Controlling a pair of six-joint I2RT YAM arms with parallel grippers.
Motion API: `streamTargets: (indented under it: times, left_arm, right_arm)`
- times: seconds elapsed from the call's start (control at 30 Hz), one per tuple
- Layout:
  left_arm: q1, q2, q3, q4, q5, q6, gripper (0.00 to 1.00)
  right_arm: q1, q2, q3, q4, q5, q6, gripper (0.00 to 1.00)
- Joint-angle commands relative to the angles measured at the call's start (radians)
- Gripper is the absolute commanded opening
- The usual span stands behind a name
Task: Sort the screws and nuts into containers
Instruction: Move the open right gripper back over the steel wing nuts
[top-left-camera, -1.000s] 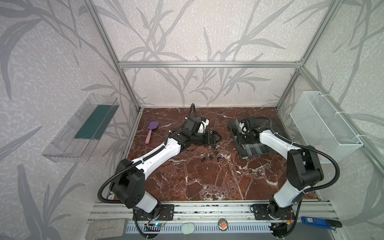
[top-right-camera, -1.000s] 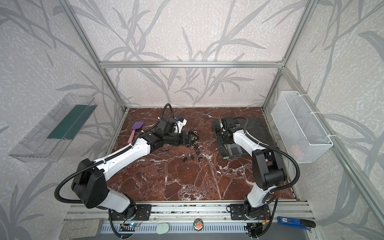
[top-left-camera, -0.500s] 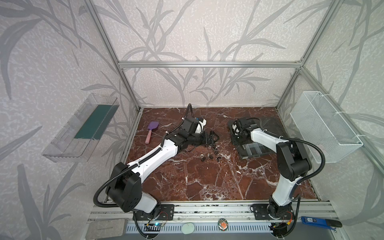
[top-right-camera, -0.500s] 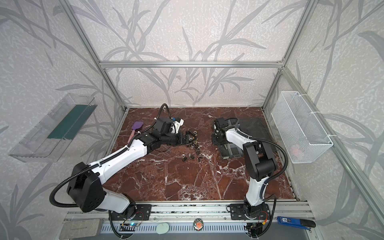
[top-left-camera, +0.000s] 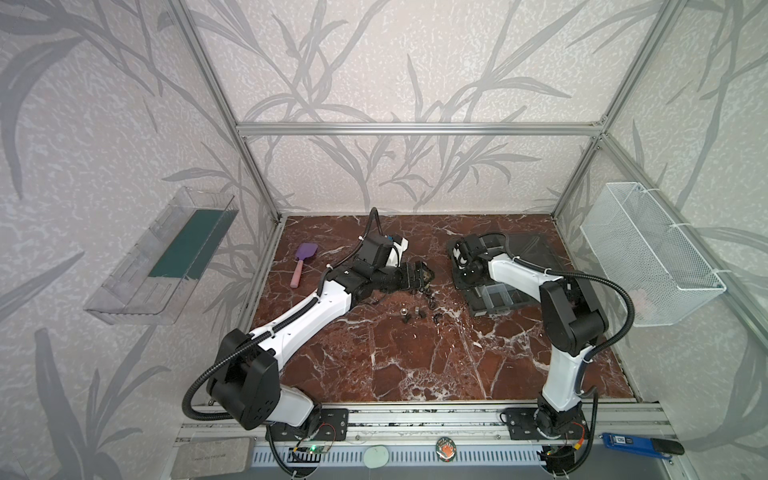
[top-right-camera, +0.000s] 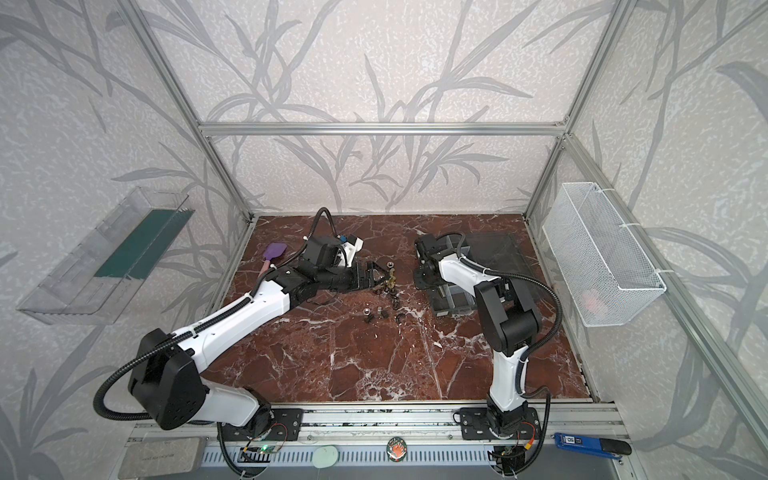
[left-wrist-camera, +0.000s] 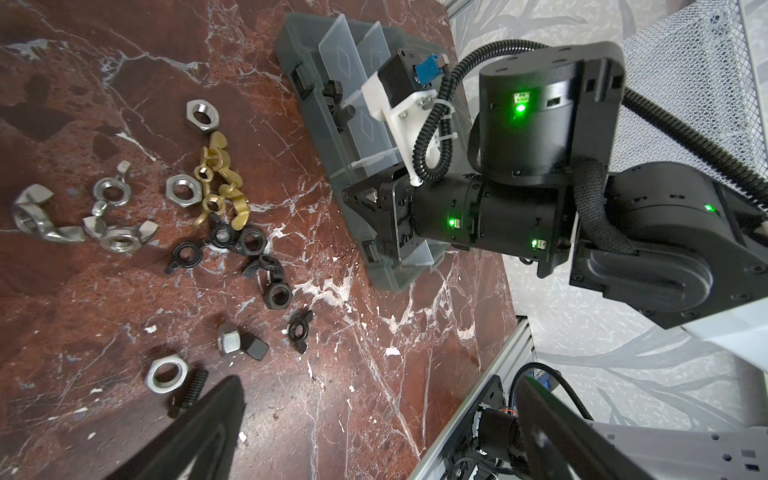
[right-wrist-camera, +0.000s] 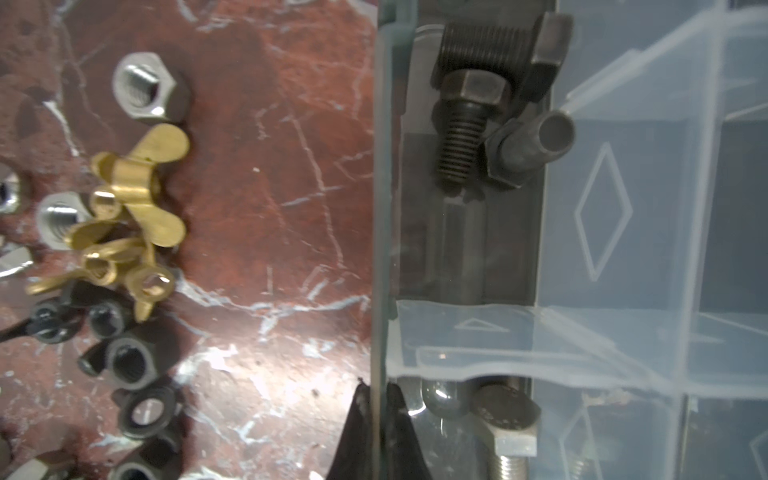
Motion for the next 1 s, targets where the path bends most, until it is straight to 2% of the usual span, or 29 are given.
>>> streamTargets:
  times: [0.0, 0.23, 0.33, 0.53, 0.57, 0.73, 0.83, 0.9, 0.97]
  left_arm:
    - [0.018, -0.040, -0.021, -0.006, -0.013, -0.006, 0.99]
    - [0.052, -0.068, -0.049, -0.012, -0.008, -0.003, 0.99]
    - [0.068, -0.072, -0.052, -0.026, -0.002, 0.004, 0.99]
    - [0.101, -0.088, -0.054, -0.055, 0.000, 0.029, 0.99]
    - [0.107, -0.092, -0.054, -0.061, 0.001, 0.034, 0.99]
    - [0.133, -0.117, -0.062, -0.081, -0.005, 0.049, 0.99]
    - [0.145, -0.129, -0.072, -0.088, -0.007, 0.049, 0.99]
    - [0.149, -0.139, -0.075, -0.096, -0.007, 0.051, 0.99]
    - [0.153, -0.148, -0.078, -0.104, -0.012, 0.055, 0.99]
  right_arm:
    - [0.038, 0.033, 0.044, -0.006, -0.018, -0.003, 0.00]
    - [0.064, 0.052, 0.075, -0.018, -0.020, 0.009, 0.00]
    - [0.063, 0.031, 0.086, -0.043, -0.016, 0.008, 0.07]
    - [0.066, -0.055, 0.098, -0.090, -0.003, 0.001, 0.38]
    - [0.067, -0.073, 0.096, -0.096, 0.000, 0.002, 0.46]
    - [0.079, -0.158, 0.076, -0.106, 0.011, 0.006, 0.76]
    - [0.091, -0.201, 0.049, -0.066, -0.006, 0.032, 0.98]
    - [0.088, -0.230, 0.010, -0.001, 0.026, 0.133, 0.99]
    - [0.080, -0.232, 0.005, 0.002, 0.004, 0.155, 0.99]
